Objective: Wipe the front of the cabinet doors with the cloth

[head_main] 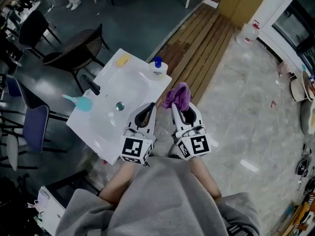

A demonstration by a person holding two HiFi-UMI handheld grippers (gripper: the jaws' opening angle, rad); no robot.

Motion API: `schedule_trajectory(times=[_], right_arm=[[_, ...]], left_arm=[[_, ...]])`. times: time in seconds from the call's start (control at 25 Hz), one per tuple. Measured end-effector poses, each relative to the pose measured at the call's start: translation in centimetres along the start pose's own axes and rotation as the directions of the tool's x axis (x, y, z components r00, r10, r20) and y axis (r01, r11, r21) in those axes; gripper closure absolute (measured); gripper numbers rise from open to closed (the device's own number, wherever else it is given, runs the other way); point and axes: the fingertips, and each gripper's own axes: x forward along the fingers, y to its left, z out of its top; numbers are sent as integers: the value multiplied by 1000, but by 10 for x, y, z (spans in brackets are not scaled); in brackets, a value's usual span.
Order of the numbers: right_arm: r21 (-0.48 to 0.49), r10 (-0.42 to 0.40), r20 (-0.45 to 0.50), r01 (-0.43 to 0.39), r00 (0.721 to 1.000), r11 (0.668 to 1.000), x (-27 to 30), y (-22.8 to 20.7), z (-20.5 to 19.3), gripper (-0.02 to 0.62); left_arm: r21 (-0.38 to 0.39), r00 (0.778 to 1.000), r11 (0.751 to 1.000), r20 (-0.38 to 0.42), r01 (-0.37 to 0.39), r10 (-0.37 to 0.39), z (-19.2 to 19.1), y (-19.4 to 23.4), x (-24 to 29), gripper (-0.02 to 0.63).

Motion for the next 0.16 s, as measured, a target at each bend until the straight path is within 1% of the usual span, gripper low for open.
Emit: schedule_trajectory(times=[0.16], right_arm=[[-17, 5, 6, -5, 1000, 1000, 6, -1, 3, 492]], left_arm=[[-5, 1000, 1000, 10, 9, -9, 2, 2, 4, 597]])
